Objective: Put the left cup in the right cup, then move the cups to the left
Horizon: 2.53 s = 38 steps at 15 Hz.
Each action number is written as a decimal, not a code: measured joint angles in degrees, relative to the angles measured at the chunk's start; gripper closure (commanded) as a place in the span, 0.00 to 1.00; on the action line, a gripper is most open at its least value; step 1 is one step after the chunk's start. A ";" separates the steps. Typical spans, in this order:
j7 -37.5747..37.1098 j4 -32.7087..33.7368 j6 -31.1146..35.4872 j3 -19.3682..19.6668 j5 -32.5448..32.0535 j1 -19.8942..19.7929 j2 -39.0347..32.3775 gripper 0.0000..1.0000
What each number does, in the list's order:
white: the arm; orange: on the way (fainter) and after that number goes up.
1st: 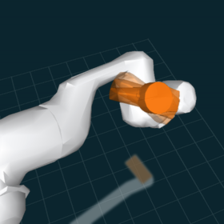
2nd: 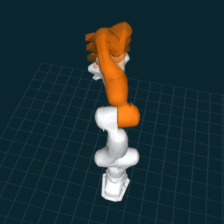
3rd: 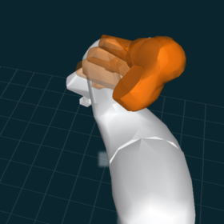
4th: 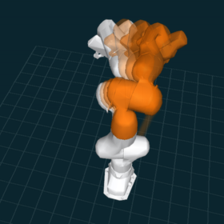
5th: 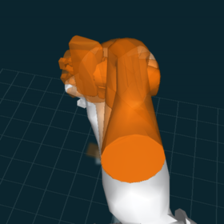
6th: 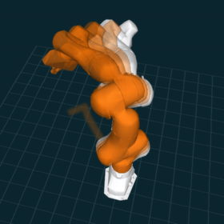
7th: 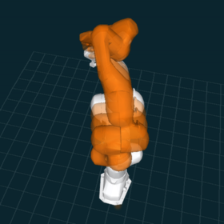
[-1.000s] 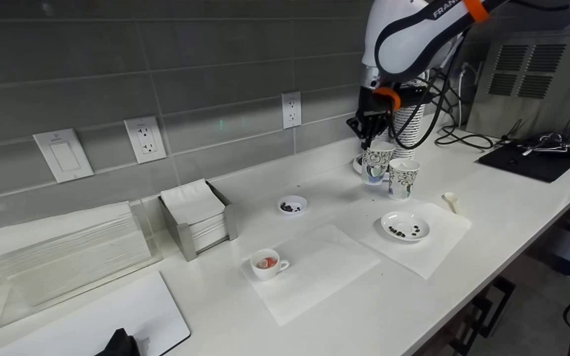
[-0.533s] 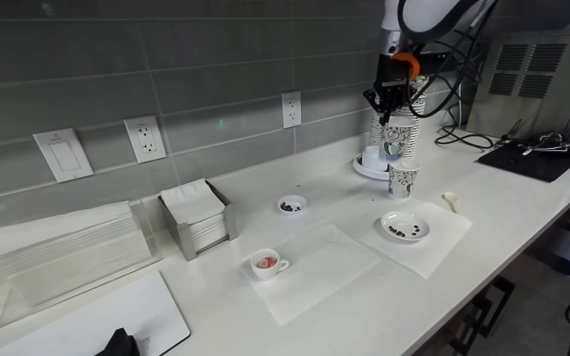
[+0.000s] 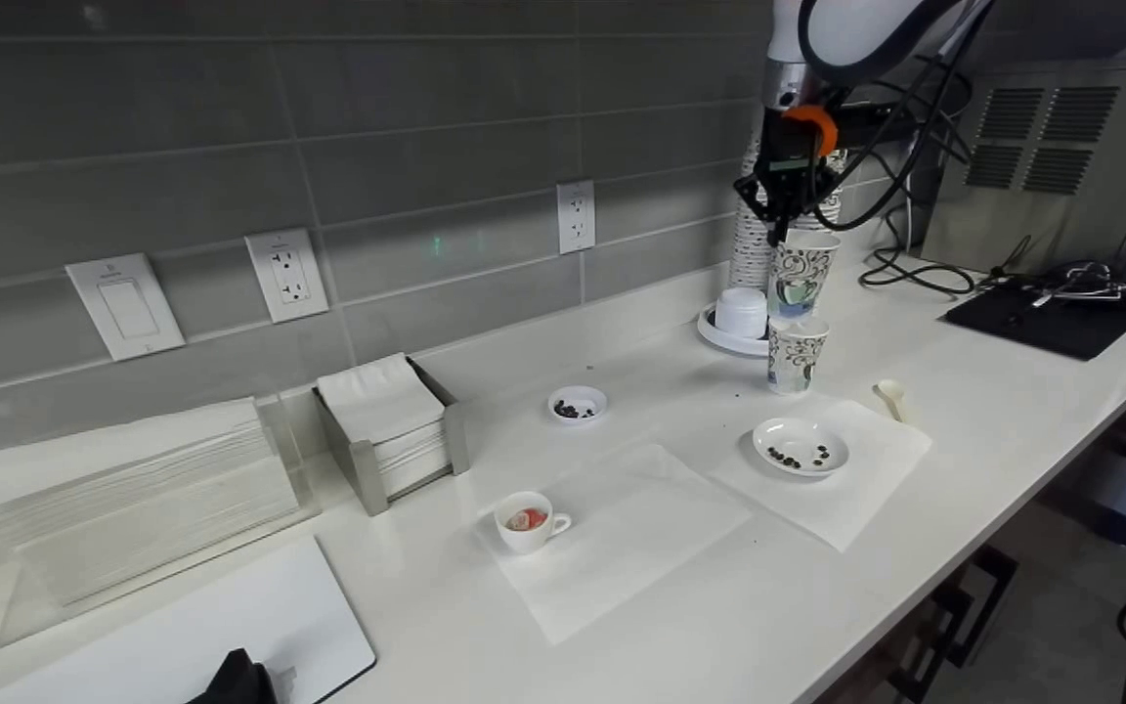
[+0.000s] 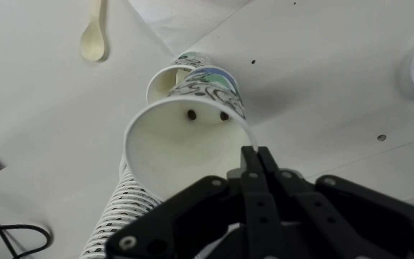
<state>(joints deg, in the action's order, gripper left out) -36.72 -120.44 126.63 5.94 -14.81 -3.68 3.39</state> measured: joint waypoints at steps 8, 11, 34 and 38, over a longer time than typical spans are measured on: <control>-4.99 -0.05 1.77 0.33 -0.63 -1.89 -1.58 0.99; -7.05 -0.23 3.96 0.74 -0.97 -2.72 -1.88 0.99; -11.14 -0.41 8.22 1.03 2.71 -2.84 -12.72 0.99; -8.62 -0.46 10.57 1.42 7.14 -2.94 -13.58 0.99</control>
<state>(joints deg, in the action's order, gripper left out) -45.34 -120.91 137.20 7.35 -7.66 -6.62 -10.19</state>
